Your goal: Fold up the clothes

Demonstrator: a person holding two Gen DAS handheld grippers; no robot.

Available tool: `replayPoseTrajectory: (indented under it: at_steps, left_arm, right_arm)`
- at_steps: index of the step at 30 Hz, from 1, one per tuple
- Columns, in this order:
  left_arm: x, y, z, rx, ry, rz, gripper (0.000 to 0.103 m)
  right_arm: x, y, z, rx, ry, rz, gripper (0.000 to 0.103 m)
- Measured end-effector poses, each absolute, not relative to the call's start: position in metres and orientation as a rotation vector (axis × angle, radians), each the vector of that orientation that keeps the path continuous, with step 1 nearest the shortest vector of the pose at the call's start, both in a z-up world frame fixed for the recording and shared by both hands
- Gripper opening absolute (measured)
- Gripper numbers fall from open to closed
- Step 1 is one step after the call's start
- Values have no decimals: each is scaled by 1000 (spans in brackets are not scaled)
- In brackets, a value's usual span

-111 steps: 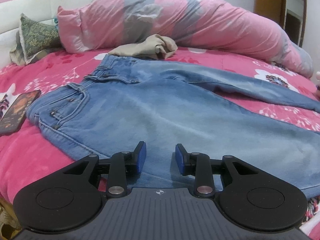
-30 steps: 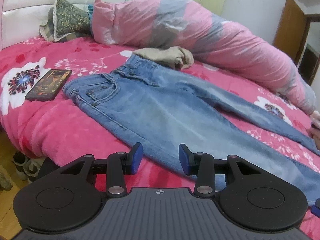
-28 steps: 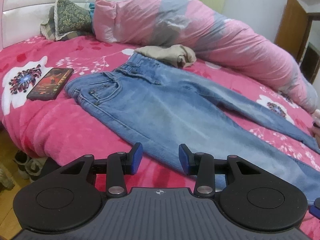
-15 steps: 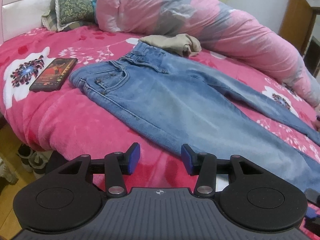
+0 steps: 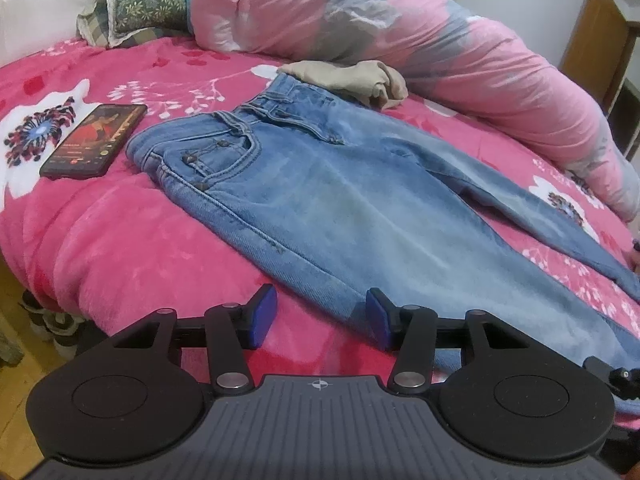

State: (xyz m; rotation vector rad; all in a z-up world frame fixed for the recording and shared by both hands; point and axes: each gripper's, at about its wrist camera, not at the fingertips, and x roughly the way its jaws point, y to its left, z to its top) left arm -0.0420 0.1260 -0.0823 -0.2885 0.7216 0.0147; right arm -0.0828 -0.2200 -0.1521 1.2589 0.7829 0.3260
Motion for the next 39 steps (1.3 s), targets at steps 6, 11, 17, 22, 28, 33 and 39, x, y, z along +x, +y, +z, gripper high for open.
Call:
replayPoseTrajectory:
  at_steps: [6,11,17,22,28,33,39]
  left_arm:
    - [-30,126,-86,-264,725,20,50]
    - [-20,130,-82,-286,730,41,50]
    - [-9,133,-83,-272,748,51,50]
    - [-5,130,-86,-243,744,59,51]
    - [-1,128,-87,-208,745,57,52]
    - [3,124,-88,-169,756,56,53]
    - [6,118,-88,-127,774,68,53]
  right_arm:
    - [-76,-214,-157,1286,782,356,41]
    - [-69,-219,-157,1364,717,384,40]
    - [-60,-217,-163,1402,732,370,38]
    - [-55,-209,-165,1437,761,377,37]
    - [-53,-198,-174,1542,799,391,37]
    - [-51,-189,-181,1602,840,373,37]
    - [-49,-185,-183,1622,845,282,25]
